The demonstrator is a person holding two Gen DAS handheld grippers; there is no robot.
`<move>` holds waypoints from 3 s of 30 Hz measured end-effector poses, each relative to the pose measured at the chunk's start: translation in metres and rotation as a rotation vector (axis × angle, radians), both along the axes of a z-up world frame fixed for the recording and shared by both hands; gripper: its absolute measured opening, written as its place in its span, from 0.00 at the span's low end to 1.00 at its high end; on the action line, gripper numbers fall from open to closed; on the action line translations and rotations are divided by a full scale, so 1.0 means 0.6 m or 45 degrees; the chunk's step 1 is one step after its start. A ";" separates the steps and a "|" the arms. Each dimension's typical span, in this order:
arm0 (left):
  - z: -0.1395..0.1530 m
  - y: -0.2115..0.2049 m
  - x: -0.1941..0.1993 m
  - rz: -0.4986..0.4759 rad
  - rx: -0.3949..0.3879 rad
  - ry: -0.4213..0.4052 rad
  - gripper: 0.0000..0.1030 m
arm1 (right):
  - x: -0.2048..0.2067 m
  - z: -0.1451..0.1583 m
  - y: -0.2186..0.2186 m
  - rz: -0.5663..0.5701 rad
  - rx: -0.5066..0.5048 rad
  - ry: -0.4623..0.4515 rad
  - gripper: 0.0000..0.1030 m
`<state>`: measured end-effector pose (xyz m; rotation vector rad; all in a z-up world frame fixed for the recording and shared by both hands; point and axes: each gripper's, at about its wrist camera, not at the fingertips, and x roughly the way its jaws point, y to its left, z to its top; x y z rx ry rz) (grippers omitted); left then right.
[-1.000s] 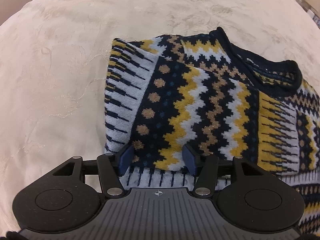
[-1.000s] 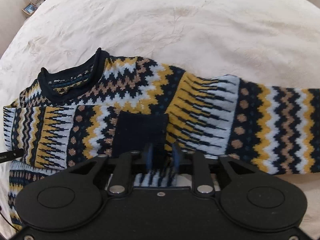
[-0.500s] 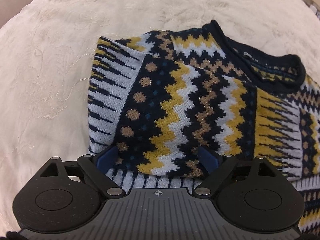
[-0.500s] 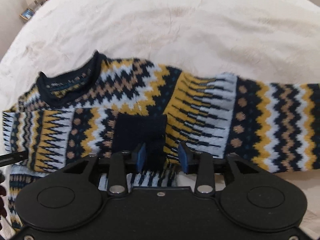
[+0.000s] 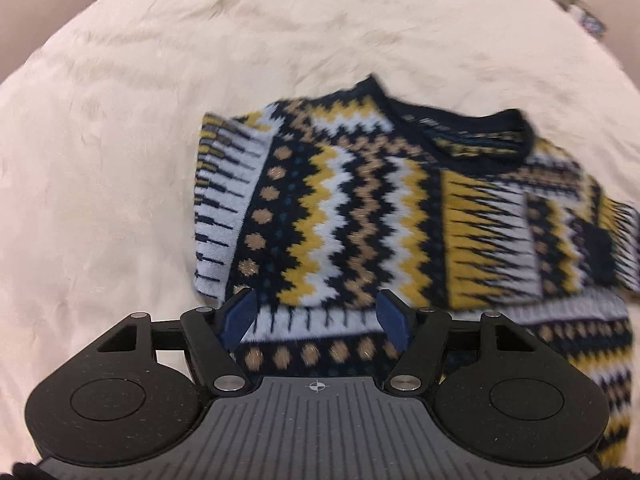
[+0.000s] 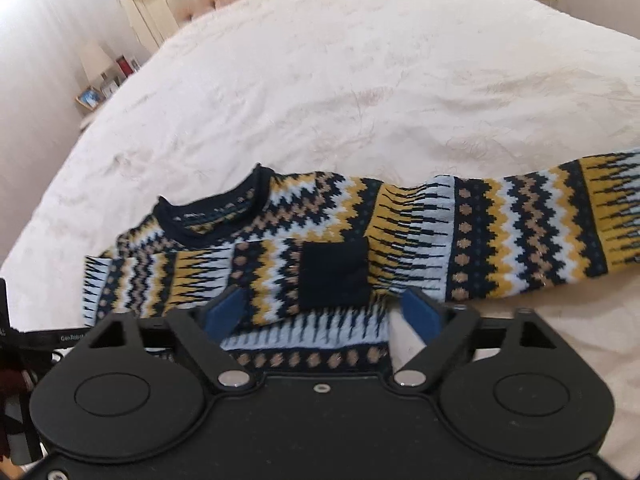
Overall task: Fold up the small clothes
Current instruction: 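Grasp the cuff of the other sweater sleeve with the right gripper, then fold the held sleeve across the sweater body with the right gripper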
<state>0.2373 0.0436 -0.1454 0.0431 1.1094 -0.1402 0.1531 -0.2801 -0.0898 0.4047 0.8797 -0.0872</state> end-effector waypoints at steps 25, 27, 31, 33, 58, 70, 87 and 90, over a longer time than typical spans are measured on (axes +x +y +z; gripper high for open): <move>0.133 -0.086 -0.117 -0.127 -0.135 -0.165 0.63 | -0.084 0.040 -0.118 -0.286 0.002 -0.065 0.77; 0.130 -0.101 -0.126 -0.079 -0.124 -0.133 0.63 | -0.084 0.023 -0.155 -0.288 0.002 -0.008 0.77; 0.122 -0.134 -0.147 0.000 -0.113 -0.096 0.63 | -0.087 -0.006 -0.233 -0.327 -0.005 0.068 0.76; 0.118 -0.148 -0.156 0.029 -0.100 -0.084 0.63 | -0.088 -0.021 -0.273 -0.352 -0.004 0.098 0.75; 0.097 -0.125 -0.158 0.144 -0.040 -0.013 0.63 | -0.042 -0.046 -0.392 -0.596 -0.066 0.080 0.16; 0.085 -0.042 -0.112 0.126 -0.085 -0.010 0.63 | 0.053 0.089 -0.145 -0.122 -0.102 -0.162 0.16; 0.068 0.111 -0.056 0.141 -0.116 0.017 0.63 | 0.157 -0.014 0.222 0.506 -0.150 -0.053 0.16; 0.063 0.128 -0.045 0.125 -0.121 0.029 0.63 | 0.146 -0.054 0.280 0.574 -0.202 0.022 0.23</move>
